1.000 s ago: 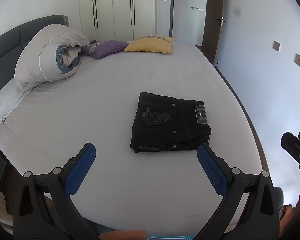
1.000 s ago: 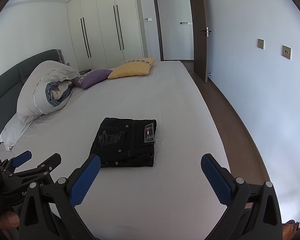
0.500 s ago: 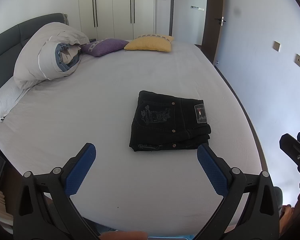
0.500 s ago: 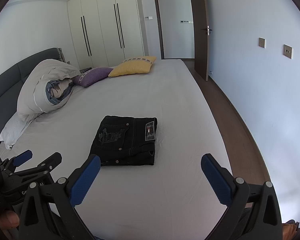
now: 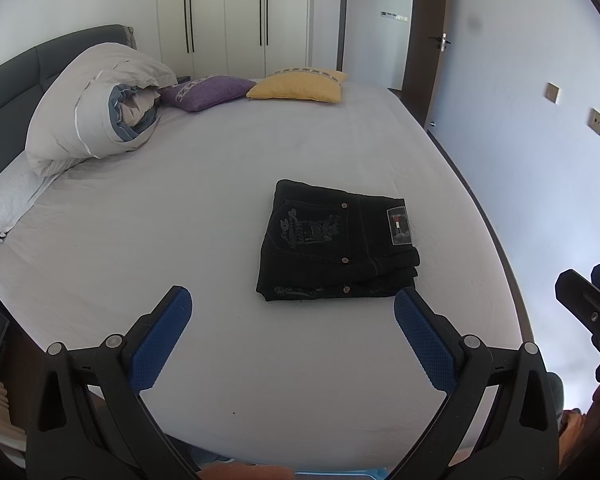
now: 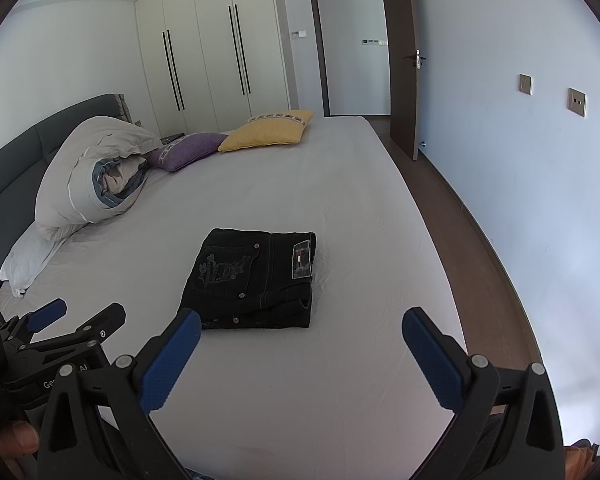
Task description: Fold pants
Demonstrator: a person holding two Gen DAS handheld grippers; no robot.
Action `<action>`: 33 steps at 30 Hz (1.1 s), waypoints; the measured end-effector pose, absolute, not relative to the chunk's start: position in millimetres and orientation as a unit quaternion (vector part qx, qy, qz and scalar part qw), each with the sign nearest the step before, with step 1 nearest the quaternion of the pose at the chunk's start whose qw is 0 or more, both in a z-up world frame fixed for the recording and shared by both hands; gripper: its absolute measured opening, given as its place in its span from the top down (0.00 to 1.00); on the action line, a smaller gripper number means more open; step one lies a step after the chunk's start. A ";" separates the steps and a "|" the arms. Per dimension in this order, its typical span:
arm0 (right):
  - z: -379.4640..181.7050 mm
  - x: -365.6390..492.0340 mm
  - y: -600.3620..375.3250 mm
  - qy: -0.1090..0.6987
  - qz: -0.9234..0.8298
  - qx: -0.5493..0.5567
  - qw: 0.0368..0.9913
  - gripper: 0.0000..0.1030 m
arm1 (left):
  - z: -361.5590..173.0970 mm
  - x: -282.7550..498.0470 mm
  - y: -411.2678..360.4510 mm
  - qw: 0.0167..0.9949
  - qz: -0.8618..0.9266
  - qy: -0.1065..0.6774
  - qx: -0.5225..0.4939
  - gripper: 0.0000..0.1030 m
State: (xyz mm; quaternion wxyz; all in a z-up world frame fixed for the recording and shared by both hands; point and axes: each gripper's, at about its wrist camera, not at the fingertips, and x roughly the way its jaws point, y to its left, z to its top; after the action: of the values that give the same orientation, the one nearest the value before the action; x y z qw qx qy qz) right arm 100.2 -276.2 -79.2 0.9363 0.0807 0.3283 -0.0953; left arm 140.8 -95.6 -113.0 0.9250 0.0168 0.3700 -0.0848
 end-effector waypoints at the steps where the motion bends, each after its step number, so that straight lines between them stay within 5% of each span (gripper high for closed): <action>1: -78.9 100.7 -276.7 0.329 -0.095 0.081 0.936 0.00 | -114.0 141.1 -96.5 0.925 -0.086 0.371 0.017 0.00; 33: -82.3 96.7 -275.2 0.336 -0.089 0.081 0.934 0.00 | -121.0 137.1 -102.4 0.923 -0.089 0.373 0.015 0.00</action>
State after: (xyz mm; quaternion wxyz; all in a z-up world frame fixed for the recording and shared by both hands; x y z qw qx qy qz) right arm 96.7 -275.2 -82.3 0.9342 0.0815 0.3357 -0.0893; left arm 137.1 -102.4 -121.0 0.9233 0.0149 0.3731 -0.0894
